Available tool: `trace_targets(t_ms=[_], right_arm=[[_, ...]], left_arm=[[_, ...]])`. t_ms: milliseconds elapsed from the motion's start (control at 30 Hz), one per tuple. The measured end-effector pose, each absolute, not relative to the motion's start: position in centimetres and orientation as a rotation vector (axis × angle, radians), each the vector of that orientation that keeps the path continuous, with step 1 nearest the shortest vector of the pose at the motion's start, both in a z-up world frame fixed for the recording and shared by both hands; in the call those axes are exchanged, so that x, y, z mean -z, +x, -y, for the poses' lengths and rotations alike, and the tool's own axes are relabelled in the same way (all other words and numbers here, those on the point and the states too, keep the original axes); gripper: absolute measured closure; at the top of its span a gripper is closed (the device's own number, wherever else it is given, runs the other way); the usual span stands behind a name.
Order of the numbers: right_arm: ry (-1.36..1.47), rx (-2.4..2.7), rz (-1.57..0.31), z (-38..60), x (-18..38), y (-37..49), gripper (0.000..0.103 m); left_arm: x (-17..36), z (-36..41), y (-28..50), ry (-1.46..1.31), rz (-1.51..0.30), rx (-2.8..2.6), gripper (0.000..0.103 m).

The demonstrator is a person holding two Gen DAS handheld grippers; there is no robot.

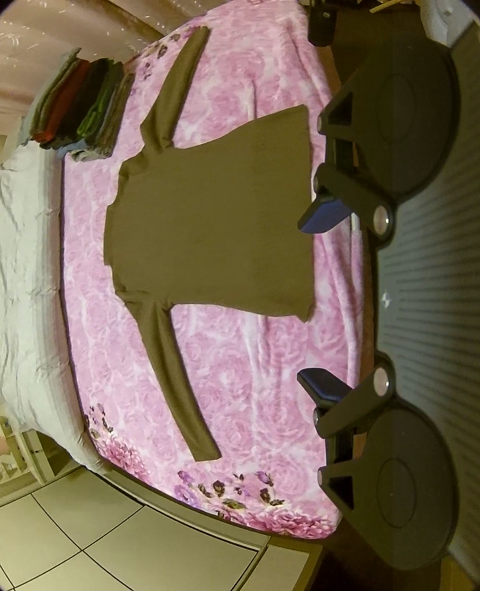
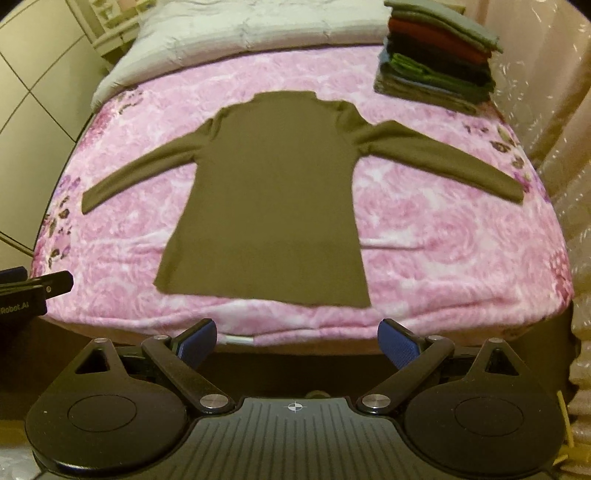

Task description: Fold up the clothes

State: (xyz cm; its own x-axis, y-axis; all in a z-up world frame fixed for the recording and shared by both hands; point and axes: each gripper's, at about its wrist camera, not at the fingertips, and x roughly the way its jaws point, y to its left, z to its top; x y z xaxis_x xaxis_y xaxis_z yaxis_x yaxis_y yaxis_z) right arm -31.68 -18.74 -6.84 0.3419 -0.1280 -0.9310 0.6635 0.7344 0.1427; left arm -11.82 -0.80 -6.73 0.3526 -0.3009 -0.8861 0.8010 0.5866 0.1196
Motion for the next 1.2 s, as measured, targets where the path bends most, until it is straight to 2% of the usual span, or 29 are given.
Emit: trace_targets(t_ms=[467,667,833,1000,1200], right_arm=[[0.547,0.555,-1.118,20.3,6.8,-32.6,0.007],[0.574,0.535,-1.140,21.5,8.2,-31.7,0.007],[0.604,0.553,-1.148,23.2,9.7,-30.2,0.007],[0.705,0.629,-1.061,26.6,11.0,-28.0,0.007],[0.842,0.761,-1.000,31.5,11.8,-24.4,0.007]], left_arm=[[7.7,2.4,-13.4,0.609,-0.984,0.782,0.025],[8.8,1.3,-10.7,0.488,-1.065,0.750,0.025],[11.0,-0.7,-3.9,0.227,-1.182,0.651,0.027],[13.2,-2.4,3.1,-0.029,-1.273,0.546,0.037],[16.2,1.0,12.9,-0.131,-1.287,0.484,0.050]])
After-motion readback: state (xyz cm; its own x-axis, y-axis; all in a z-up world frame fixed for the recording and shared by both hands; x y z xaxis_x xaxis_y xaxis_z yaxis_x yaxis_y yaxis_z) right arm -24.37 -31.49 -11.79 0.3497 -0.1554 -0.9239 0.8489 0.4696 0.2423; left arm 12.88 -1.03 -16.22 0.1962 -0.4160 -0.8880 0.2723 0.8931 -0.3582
